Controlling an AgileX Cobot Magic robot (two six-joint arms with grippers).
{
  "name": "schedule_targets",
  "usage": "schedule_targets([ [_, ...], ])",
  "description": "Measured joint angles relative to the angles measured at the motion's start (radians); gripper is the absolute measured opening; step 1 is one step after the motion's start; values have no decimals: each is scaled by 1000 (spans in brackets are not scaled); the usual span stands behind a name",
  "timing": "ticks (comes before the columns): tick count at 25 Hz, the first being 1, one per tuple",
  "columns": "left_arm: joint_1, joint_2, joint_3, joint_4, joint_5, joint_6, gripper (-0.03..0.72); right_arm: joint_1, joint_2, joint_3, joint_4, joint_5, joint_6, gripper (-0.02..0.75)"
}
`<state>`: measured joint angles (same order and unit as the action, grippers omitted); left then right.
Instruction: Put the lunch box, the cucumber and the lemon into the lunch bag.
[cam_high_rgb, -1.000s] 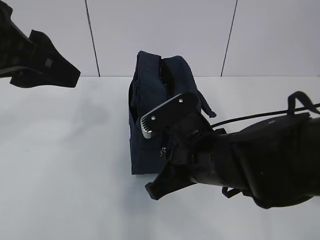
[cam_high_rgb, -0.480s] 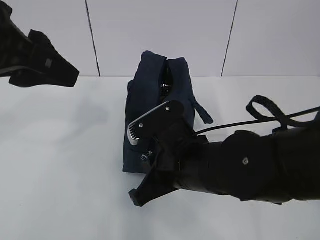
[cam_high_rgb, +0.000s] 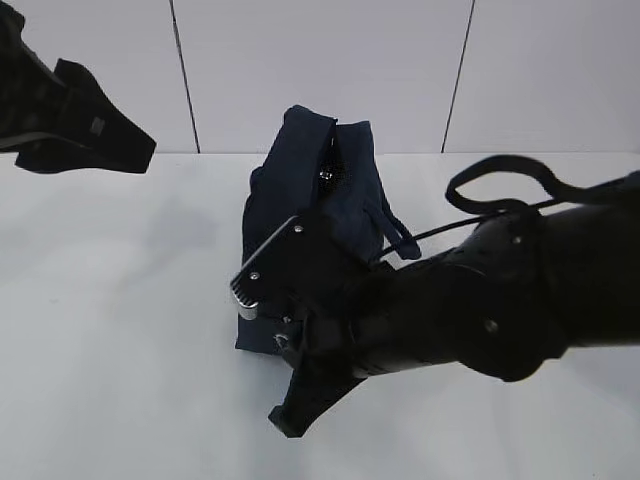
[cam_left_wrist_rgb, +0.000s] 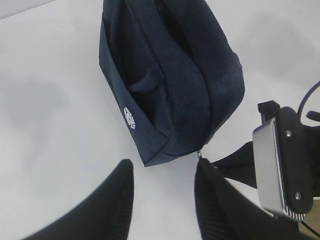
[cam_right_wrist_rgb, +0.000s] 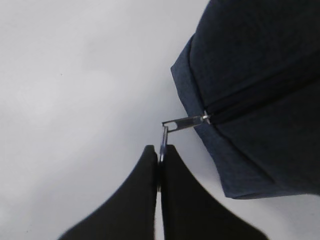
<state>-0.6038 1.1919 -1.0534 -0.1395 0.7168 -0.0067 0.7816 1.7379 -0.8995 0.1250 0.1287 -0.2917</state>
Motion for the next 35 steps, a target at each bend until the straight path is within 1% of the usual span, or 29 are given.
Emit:
schedule_targets([
  [4, 0, 0, 0, 0, 0, 0, 279, 0, 0, -80, -143, 122, 11, 20],
  [7, 0, 0, 0, 0, 0, 0, 270, 0, 0, -149, -221, 223, 13, 20],
  [14, 0, 0, 0, 0, 0, 0, 266, 0, 2, -304, -325, 417, 13, 20],
  [19, 0, 0, 0, 0, 0, 0, 266, 0, 6, -407, -361, 522, 13, 20],
  [24, 0, 0, 0, 0, 0, 0, 265, 0, 6, -486, -369, 576, -22, 20],
  [30, 0, 0, 0, 0, 0, 0, 259, 0, 8, -532, -412, 592, -30, 20],
  [35, 0, 0, 0, 0, 0, 0, 252, 0, 8, -546, -399, 631, -30, 20],
])
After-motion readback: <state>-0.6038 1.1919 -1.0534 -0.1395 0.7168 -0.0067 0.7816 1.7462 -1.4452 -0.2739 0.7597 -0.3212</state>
